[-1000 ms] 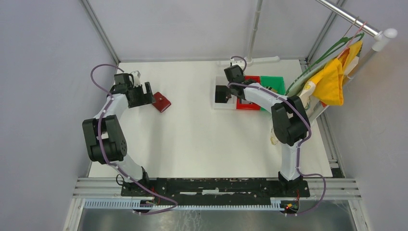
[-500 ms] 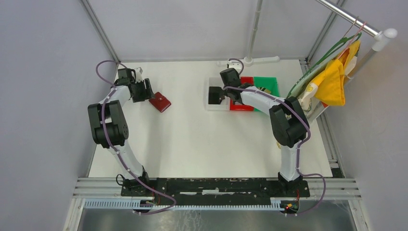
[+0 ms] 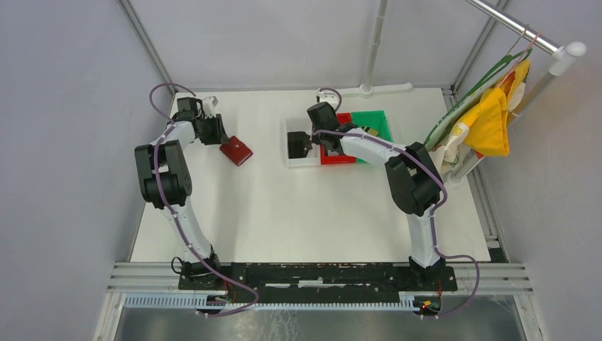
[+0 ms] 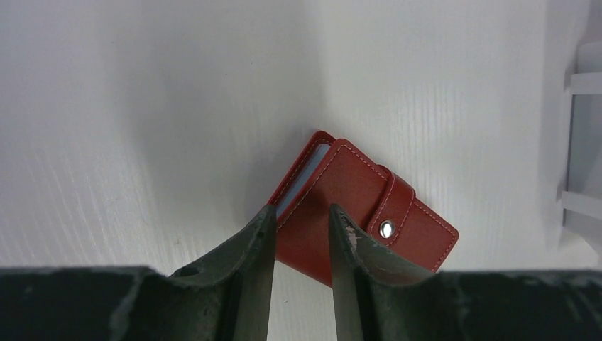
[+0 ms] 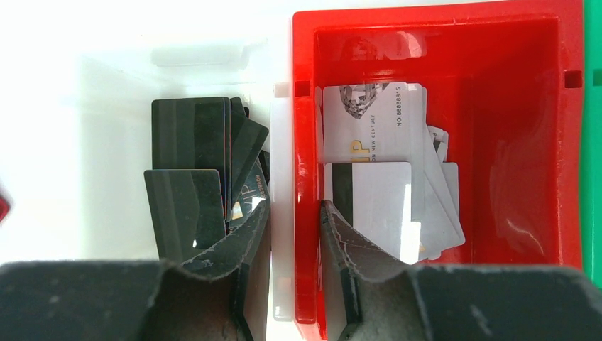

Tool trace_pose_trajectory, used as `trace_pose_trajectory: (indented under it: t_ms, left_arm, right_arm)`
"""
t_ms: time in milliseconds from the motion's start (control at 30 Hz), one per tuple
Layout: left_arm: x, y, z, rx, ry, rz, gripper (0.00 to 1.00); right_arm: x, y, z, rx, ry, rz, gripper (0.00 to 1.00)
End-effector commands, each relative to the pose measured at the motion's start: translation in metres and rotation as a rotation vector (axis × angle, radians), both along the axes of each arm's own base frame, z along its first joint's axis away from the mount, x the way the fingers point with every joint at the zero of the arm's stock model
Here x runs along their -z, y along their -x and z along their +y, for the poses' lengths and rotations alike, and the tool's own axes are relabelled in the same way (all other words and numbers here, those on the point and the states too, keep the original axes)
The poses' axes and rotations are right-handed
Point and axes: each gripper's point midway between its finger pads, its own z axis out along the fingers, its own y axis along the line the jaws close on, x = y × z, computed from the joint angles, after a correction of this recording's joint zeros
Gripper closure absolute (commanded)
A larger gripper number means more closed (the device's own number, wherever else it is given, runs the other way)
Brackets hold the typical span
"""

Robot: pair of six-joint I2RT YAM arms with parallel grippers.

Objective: Take the credit cards out of the card holder

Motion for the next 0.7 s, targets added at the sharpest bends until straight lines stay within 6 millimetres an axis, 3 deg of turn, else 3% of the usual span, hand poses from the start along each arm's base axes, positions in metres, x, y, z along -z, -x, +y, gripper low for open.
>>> trace_pose_trajectory:
  t_ms: [0,233,467,667]
  left_arm:
    - [-0.009,-0.014,-0.004,0.080,-0.027,-0.059,0.61]
    - [0.005,0.001,-0.021,0.179,-0.034,-0.028,0.70]
    - [0.020,0.023,-0.028,0.259,-0.066,0.014,0.73]
    - [0.027,0.064,-0.035,0.386,-0.102,0.053,0.77]
  right_arm:
    - [0.008,0.011,0.004,-0.001,-0.056,0.046,0.96]
    - [0.015,0.020,0.006,0.010,-0.092,0.080,0.99]
    - [0.012,0.027,0.014,0.019,-0.123,0.077,1.00]
    - [0.008,0.030,0.019,0.035,-0.168,0.083,1.00]
